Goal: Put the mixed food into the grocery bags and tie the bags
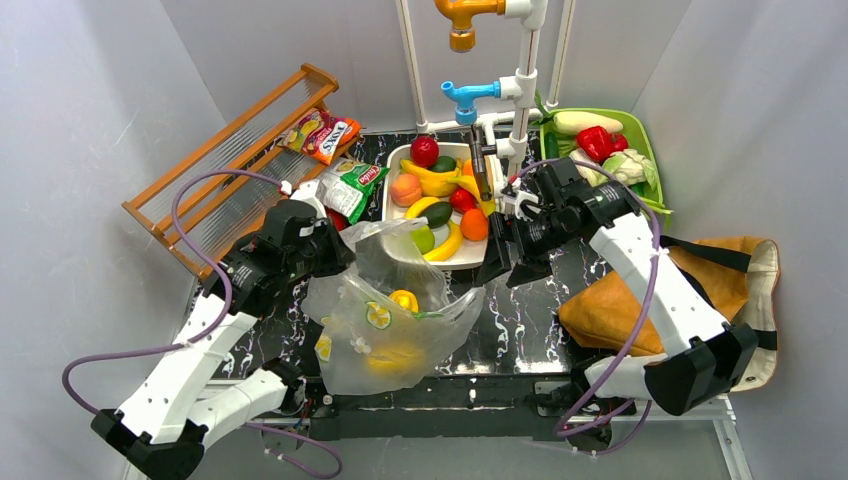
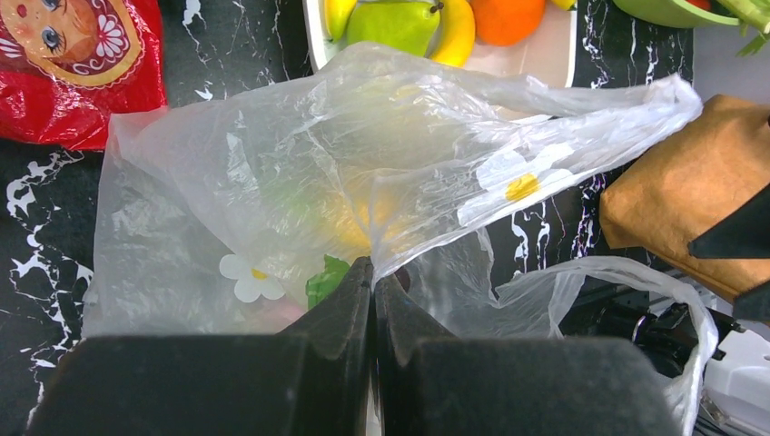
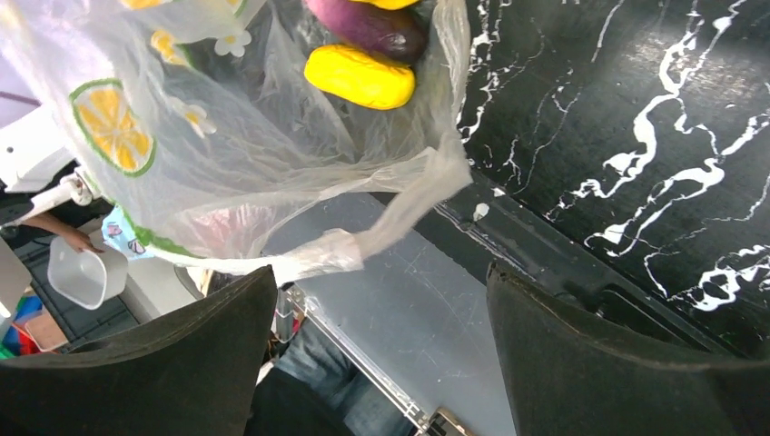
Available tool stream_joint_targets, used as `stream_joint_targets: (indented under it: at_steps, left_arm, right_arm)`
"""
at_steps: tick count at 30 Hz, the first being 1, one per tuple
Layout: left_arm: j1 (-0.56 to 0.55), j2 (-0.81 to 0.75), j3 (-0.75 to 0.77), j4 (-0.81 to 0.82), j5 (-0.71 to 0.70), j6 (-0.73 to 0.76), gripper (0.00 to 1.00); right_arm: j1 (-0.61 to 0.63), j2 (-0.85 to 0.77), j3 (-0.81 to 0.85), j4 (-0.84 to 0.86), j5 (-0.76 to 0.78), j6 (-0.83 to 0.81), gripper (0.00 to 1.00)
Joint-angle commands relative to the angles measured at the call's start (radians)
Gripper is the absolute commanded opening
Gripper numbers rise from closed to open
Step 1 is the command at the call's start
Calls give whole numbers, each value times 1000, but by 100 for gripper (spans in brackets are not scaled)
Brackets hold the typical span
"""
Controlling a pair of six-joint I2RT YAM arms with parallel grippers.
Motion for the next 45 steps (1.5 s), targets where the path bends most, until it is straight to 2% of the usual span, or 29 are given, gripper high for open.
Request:
stream_joint_targets:
  at_steps: [1,4,9,14,17,23,27,33,45]
  left_arm:
    - [7,23,-8,21,10,-11,0]
    - [7,42,12,21,13,-5,0]
    - [7,61,18,27,23,-1,0]
    - [7,63,16,36,28,-4,0]
    - [7,61,13,40,27,-3,0]
    - [6,63,17,41,23,-1,0]
    - [7,61,11,45,29,-3,0]
    - [7,56,7,42,39,-4,0]
    - [6,71,18,48,44,6,0]
  right_arm:
    - [12,-77,-39,58,-65,17,92]
    - [12,-37,11,-6,-55,53,92]
    - [17,102,194,-238,-105,135,93]
    - [47,137,255,-320,-93,201,93]
    - [71,149,211,-336,-91,211,94]
    - [158,177,161,-351,-83,221,87]
    - [164,181,91,-289,-109,206,85]
    - [154,234,135,-266,-2,190,90]
    - [104,211,215,-160,58,264,92]
